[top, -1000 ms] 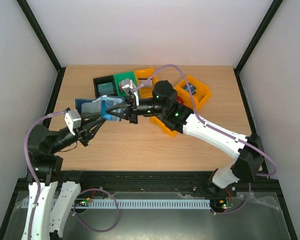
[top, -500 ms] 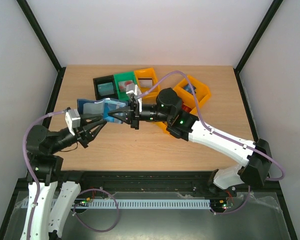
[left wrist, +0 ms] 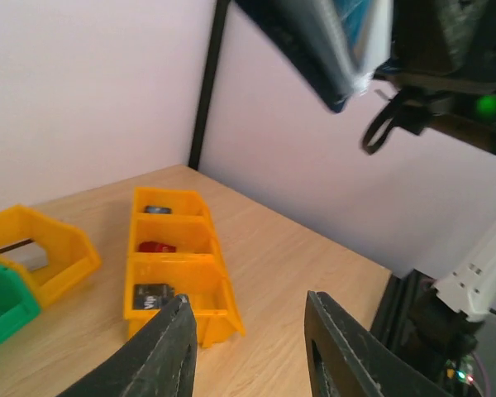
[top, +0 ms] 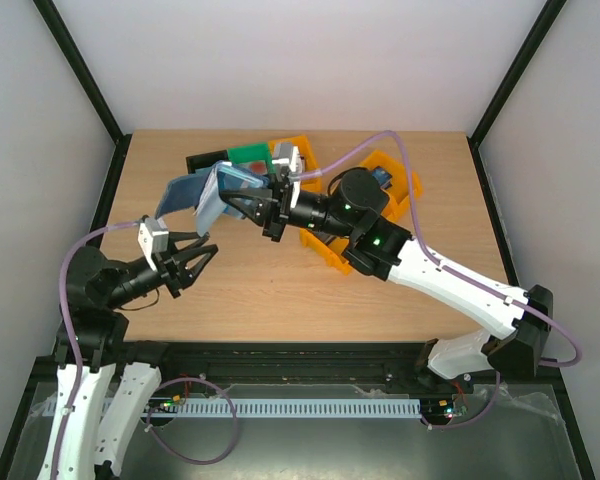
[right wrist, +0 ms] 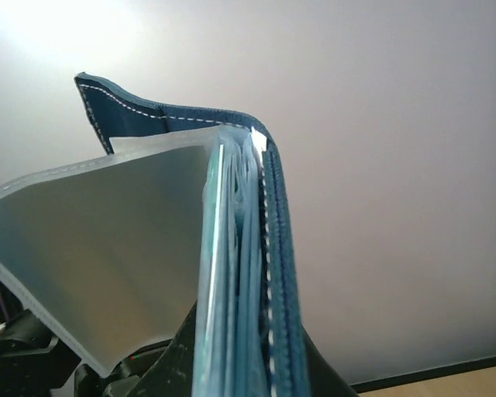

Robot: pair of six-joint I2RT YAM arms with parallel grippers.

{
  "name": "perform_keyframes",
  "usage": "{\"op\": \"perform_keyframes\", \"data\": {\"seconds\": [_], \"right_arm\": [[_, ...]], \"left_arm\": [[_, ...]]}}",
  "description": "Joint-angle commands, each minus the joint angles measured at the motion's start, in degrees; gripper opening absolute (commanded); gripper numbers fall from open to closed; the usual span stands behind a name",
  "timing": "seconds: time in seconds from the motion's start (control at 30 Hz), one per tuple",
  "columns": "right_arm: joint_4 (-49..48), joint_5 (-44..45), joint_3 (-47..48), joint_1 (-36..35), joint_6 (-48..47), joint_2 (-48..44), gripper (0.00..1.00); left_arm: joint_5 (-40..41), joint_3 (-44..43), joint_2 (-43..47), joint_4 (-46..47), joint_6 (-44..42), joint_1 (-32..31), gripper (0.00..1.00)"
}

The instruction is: Take the credit cards out of the card holder

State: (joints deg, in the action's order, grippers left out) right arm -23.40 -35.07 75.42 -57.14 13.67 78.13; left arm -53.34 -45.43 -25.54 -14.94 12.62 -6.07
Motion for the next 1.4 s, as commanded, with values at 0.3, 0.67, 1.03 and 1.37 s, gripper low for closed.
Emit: {"op": "perform_keyframes", "data": {"seconds": [0.3,0.67,1.03,1.37], "right_arm": [[11.4,8.1,6.8,-0.2,7.2,1.7,0.02],[11.8,5.4,7.0,-0.2,15.7,7.0,0.02],[22.1,1.1,10.1,1.1,9.1,8.3,0.02],[39.3,-6.2,15.8,3.6,-5.3,8.5,0.02]], "left_arm": [[15.3,7.2,6.5,14.3,1.8,1.6,0.74],[21.5,9.9,-1.2,30.5,-1.9,-3.0,1.00],[30.2,8.9,-0.4,30.1,5.8,-3.9,0.70],[26.1,5.3,0.2,19.6,10.9,-2.7,0.62]]}}
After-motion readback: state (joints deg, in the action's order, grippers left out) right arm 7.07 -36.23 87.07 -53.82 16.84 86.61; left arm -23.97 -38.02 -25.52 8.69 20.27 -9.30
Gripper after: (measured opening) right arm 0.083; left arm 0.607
